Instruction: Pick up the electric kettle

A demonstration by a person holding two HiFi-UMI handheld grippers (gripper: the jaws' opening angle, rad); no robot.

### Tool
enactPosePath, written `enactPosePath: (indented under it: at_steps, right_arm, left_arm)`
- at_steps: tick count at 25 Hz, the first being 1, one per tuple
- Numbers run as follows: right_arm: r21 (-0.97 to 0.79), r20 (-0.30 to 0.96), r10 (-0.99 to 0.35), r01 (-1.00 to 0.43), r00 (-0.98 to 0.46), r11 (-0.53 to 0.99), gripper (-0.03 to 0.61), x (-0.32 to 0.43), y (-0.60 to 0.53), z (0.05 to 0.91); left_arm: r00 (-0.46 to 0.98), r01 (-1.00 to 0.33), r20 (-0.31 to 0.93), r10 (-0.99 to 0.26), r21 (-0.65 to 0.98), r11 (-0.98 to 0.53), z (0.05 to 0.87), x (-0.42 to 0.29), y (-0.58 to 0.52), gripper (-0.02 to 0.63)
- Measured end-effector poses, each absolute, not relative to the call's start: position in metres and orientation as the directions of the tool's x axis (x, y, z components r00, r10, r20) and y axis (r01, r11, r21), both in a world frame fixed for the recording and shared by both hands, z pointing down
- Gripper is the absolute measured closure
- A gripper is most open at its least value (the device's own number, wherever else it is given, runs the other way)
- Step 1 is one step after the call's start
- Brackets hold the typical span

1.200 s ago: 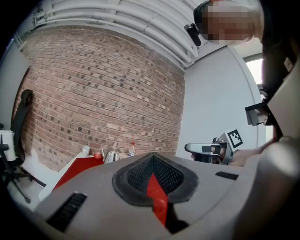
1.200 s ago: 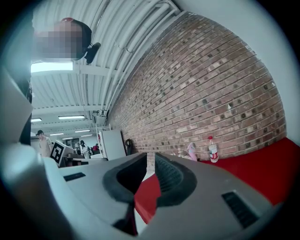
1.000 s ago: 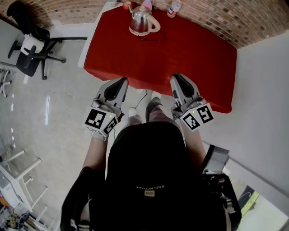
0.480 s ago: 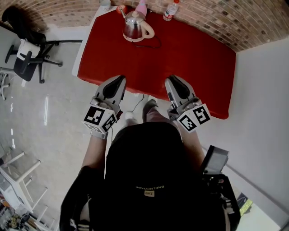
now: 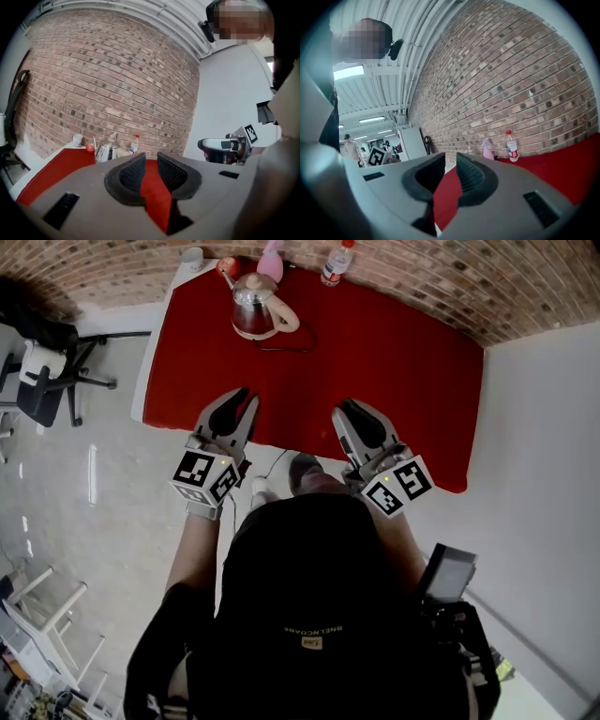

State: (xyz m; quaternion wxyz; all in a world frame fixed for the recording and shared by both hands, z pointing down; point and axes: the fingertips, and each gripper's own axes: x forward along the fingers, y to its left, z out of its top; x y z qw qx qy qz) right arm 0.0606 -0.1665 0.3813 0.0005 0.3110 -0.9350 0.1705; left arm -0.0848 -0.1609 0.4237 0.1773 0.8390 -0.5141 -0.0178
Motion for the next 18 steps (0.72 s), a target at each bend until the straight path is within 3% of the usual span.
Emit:
enactPosePath:
  at_steps: [18]
  right_arm:
    - [-0.348,0.191,-0.573,-0.601,-0.797,0.720,0.501,0.090,-0.226,0.415]
  left_arm:
    - [0.444,-0.869,0.250,-0.861,0.354,-0.345,0.510,-0.074,-0.280,0.419]
